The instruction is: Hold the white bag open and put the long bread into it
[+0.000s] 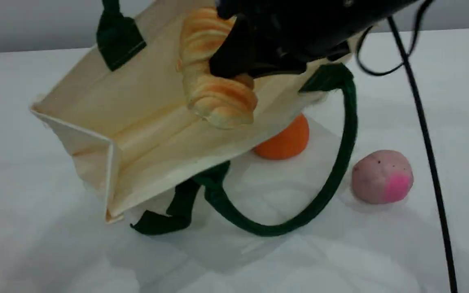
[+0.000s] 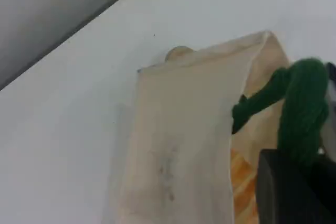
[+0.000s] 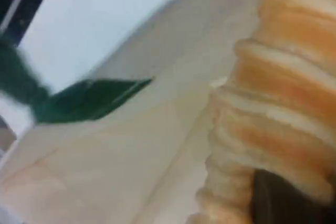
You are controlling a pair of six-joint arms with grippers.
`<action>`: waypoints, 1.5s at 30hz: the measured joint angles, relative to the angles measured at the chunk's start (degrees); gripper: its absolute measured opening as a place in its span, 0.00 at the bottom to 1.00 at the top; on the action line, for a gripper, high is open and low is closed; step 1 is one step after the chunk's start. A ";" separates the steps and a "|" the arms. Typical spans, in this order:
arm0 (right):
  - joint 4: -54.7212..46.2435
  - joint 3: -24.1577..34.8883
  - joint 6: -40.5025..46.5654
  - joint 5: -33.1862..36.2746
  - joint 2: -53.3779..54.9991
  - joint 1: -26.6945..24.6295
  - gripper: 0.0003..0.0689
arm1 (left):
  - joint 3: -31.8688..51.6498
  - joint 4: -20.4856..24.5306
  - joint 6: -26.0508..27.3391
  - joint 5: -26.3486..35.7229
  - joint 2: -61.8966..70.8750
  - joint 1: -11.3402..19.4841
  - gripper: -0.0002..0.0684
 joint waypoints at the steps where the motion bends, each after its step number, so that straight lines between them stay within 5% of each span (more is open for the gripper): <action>1: 0.26 -0.69 0.00 -0.36 1.19 0.00 0.12 | 0.00 0.00 0.00 0.00 0.00 0.00 0.14; 13: 0.86 -2.72 -3.82 -8.48 3.83 0.00 0.16 | 0.05 -0.07 0.00 0.12 0.00 0.00 0.14; 22: 2.81 -4.13 -7.03 -2.02 3.27 0.00 0.71 | 0.05 0.06 0.00 0.53 0.00 0.05 0.14; 25: 2.48 -4.14 -6.97 0.17 2.37 0.00 0.81 | 0.05 0.18 0.00 0.53 0.00 0.05 0.14; 45: -18.48 -4.14 6.07 -0.15 -13.11 -5.06 0.84 | 0.15 10.98 -3.65 0.36 -2.40 0.30 0.14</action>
